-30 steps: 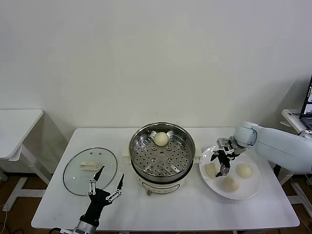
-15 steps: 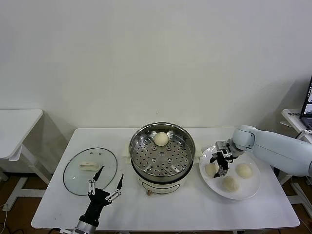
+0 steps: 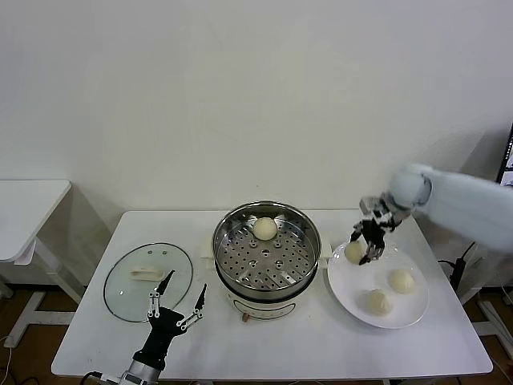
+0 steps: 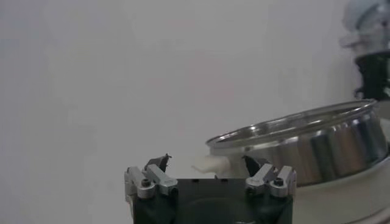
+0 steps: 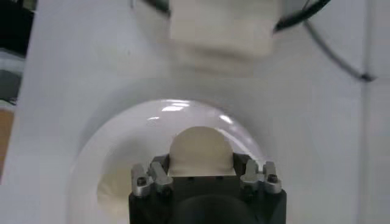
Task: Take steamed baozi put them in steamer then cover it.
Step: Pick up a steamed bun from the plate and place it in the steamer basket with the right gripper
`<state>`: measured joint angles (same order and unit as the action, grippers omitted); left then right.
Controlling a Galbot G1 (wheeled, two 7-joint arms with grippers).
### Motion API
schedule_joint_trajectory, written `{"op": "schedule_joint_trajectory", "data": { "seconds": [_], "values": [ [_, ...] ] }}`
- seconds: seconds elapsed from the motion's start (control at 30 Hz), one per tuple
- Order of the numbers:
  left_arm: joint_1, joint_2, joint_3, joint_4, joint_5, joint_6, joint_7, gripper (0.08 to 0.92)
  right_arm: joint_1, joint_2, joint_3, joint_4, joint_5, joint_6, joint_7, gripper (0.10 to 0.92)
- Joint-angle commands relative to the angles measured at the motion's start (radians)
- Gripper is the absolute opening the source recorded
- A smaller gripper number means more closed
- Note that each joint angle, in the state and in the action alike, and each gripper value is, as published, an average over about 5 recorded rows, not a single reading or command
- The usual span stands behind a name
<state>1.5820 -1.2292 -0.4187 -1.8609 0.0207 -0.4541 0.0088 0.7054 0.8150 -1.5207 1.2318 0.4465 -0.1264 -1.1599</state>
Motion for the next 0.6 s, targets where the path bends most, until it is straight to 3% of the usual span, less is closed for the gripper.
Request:
{"op": "schedule_joint_trajectory", "data": {
  "seconds": [0.03, 0.27, 0.6],
  "values": [
    [-0.001, 0.003, 0.007, -0.006, 0.000, -0.001, 0.000, 0.823, 0.347, 0.136, -0.119, 0.110, 0.163, -0.040, -0.116, 0.696],
    [-0.006, 0.006, 0.014, -0.006, 0.000, -0.003, -0.001, 0.823, 0.326, 0.285, -0.141, 0.168, 0.314, -0.112, -0.019, 0.693],
    [-0.011, 0.007, 0.017, -0.007, 0.000, -0.003, -0.004, 0.823, 0.128, 0.502, -0.139, 0.082, 0.418, -0.165, 0.184, 0.679]
  ]
}}
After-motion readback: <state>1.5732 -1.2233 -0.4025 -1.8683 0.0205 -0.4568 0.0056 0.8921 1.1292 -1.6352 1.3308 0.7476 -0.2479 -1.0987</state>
